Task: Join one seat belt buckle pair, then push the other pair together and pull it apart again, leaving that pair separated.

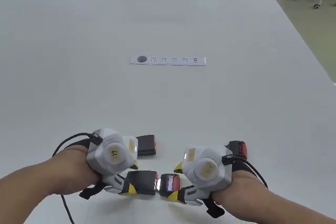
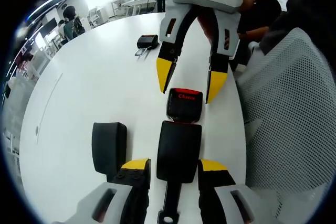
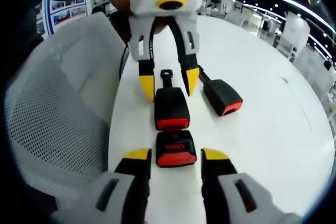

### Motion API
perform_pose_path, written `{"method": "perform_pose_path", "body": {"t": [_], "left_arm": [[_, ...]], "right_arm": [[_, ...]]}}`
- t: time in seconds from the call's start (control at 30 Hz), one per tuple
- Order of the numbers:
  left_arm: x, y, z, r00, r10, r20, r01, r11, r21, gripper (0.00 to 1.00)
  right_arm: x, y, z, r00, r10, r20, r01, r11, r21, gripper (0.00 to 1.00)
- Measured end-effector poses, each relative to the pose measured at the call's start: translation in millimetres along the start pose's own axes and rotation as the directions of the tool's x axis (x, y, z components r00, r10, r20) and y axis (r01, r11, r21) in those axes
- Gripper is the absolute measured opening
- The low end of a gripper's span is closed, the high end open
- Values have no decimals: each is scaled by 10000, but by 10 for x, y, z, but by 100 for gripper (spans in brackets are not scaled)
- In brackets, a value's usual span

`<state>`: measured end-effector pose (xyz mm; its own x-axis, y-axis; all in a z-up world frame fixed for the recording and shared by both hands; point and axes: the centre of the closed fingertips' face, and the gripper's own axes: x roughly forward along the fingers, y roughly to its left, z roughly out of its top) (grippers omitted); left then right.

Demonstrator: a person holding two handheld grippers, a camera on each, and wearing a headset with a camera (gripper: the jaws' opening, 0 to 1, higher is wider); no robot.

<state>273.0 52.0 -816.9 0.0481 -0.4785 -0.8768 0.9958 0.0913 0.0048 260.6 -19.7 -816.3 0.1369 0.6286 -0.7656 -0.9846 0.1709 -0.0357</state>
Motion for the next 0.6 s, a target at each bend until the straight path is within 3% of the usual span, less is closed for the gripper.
{"method": "perform_pose_path", "body": {"t": [0.1, 0.27, 0.6], "left_arm": [[-74, 55, 25, 9997, 220, 103, -219, 9997, -85, 39], [-110, 254, 46, 9983, 556, 183, -561, 9980, 281, 38], [-99, 756, 14, 9906, 1371, 21, -1371, 9906, -24, 43]], "right_arm": [[-97, -36, -4, 9999, -129, 34, 130, 9996, -262, 38], [-179, -202, -175, 9991, -394, -154, 389, 9986, -353, 39], [-548, -826, -608, 9878, -1461, -538, 1472, 9889, 182, 38]]}}
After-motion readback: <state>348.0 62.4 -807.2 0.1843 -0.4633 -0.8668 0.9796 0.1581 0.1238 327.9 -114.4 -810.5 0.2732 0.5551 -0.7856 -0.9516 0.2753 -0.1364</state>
